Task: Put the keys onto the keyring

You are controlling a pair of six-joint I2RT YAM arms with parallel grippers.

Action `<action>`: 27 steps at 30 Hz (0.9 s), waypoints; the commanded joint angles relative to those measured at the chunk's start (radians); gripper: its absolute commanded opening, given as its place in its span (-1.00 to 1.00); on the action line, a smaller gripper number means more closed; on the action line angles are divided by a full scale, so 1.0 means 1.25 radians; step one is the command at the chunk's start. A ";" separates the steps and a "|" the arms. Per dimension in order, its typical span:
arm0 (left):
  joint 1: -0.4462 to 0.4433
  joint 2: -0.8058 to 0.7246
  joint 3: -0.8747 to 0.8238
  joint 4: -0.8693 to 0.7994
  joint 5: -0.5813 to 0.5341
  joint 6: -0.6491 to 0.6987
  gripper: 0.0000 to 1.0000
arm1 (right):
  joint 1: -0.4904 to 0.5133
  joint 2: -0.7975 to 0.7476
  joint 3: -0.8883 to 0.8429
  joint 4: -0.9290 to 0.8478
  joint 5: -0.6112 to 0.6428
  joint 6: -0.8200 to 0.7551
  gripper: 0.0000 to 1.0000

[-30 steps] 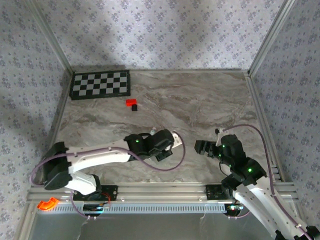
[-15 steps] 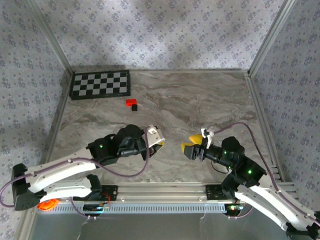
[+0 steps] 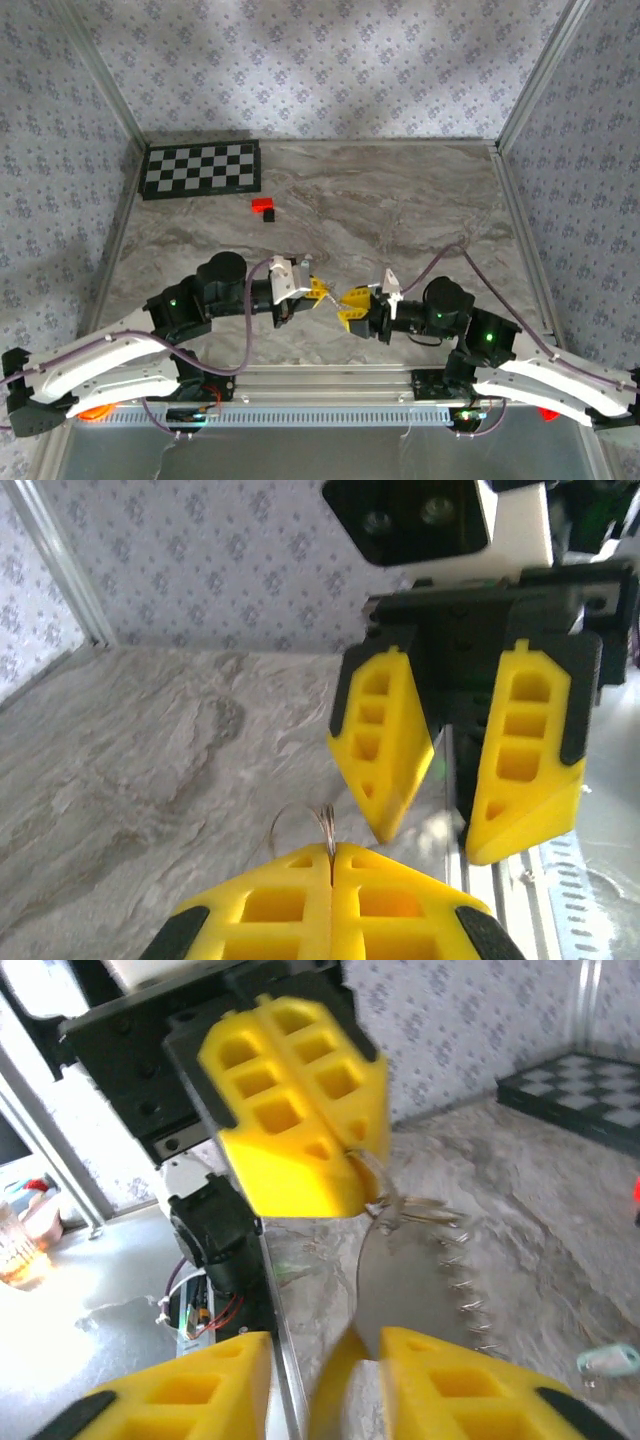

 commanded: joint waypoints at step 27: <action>0.004 -0.045 0.034 0.071 0.205 0.002 -1.00 | 0.084 -0.004 0.043 0.117 0.000 -0.103 -0.37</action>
